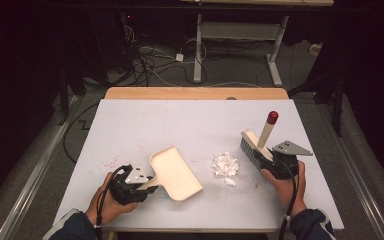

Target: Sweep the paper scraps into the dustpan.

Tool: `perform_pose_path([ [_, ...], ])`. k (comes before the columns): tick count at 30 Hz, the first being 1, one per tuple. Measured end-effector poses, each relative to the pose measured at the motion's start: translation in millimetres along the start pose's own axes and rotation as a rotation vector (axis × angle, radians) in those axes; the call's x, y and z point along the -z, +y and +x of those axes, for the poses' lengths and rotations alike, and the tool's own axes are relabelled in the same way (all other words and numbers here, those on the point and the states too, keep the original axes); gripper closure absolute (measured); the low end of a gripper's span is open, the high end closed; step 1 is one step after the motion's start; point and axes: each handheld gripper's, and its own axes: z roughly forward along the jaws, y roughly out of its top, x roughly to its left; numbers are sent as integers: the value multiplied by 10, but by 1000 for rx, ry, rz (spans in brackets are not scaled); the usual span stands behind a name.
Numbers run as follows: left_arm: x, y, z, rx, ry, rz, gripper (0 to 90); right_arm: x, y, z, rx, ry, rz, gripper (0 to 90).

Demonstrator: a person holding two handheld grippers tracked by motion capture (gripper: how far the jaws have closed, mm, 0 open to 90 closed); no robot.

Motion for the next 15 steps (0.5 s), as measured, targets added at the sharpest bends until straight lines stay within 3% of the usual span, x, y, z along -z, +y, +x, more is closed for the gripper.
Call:
perform_pose_path([
  [9,-86,42,-45,1,-28,17,638,-47,37,124,36,24,28,672],
  [13,-100,48,-56,21,-35,16,637,-80,22,212,35,68,40,662],
  [15,-113,59,-65,22,-35,18,637,-93,22,273,50,55,47,660],
])
